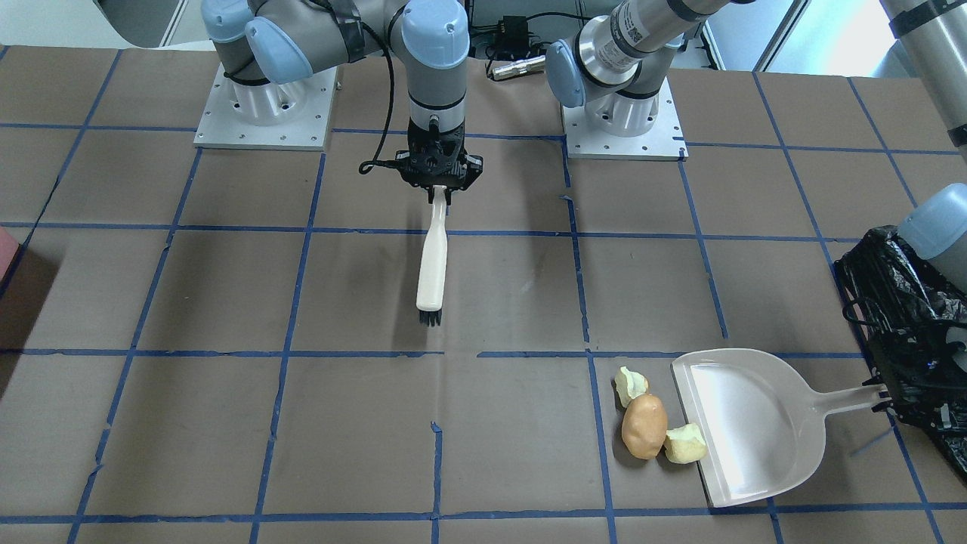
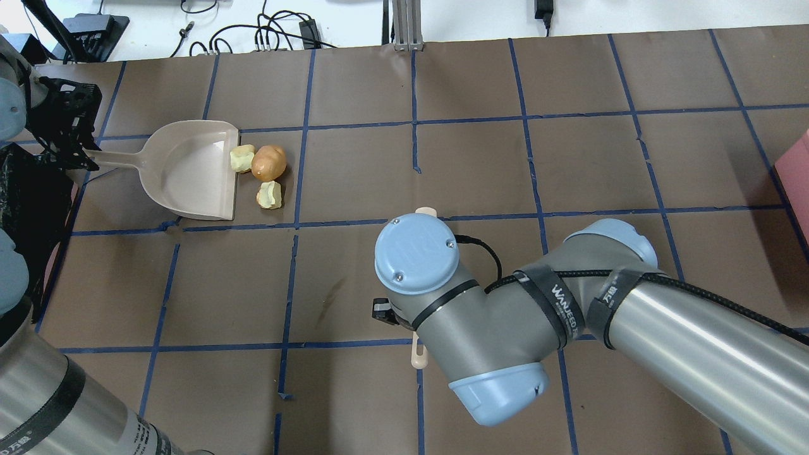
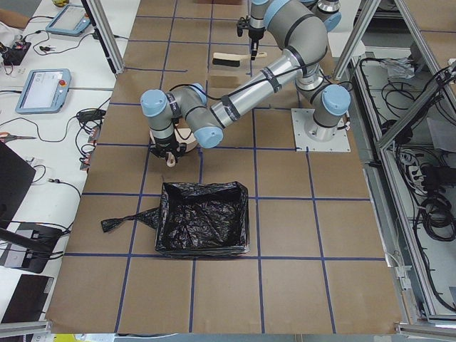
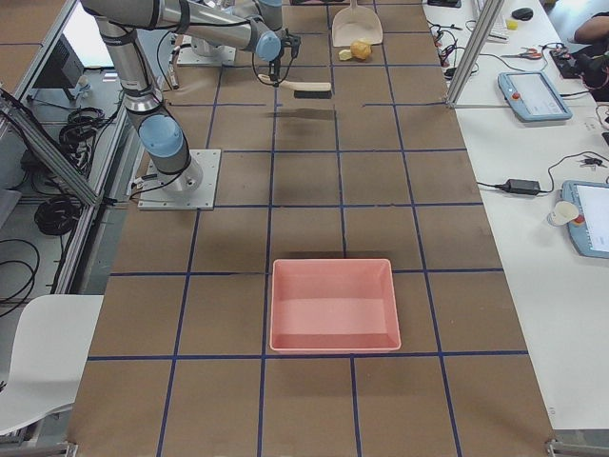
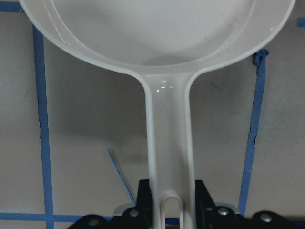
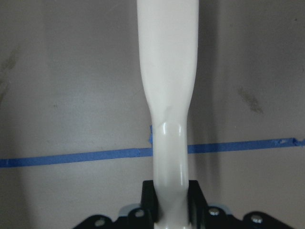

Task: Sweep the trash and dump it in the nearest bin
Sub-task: 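Carry the brush with the right gripper over to the trash beside the dustpan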

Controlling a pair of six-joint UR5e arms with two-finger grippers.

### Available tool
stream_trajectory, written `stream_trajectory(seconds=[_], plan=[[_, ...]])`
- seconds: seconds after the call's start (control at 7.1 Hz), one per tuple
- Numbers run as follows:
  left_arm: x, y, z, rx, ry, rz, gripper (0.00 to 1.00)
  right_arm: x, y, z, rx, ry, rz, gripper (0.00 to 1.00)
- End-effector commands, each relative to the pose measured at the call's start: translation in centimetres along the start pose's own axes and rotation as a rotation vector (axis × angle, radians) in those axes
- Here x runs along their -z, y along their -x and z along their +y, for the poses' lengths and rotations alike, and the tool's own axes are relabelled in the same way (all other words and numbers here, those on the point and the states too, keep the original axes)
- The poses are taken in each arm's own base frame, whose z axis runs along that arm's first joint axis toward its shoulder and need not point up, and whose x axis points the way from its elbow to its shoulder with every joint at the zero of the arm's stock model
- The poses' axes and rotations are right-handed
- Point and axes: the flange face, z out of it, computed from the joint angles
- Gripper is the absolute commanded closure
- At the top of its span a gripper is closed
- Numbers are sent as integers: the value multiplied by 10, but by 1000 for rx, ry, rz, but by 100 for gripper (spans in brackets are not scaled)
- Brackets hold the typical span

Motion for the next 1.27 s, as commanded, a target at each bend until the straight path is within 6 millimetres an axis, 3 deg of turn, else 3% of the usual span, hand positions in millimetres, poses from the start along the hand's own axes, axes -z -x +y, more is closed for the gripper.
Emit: stream_trajectory(seconds=[0.0,0.28,0.56,0.84,0.99,1.13], plan=[[-1,0,-1,-1,0,2,99,7,25,-41,-213,-10,-25,100],[-1,0,-2,-3,0,2,99,13,74,-67,-370,-23,-58,100],[4,-4,-3,-6,0,2,99,17,143,-77,-441,-6,-49,100],[4,-12,-6,-7,-2,10,99,4,214,-93,-484,19,-18,100],[7,-13,-6,-8,-1,7,99,4,234,-97,-536,35,-31,100],[7,-13,-6,-8,-1,7,99,7,244,-88,-527,49,-33,100]])
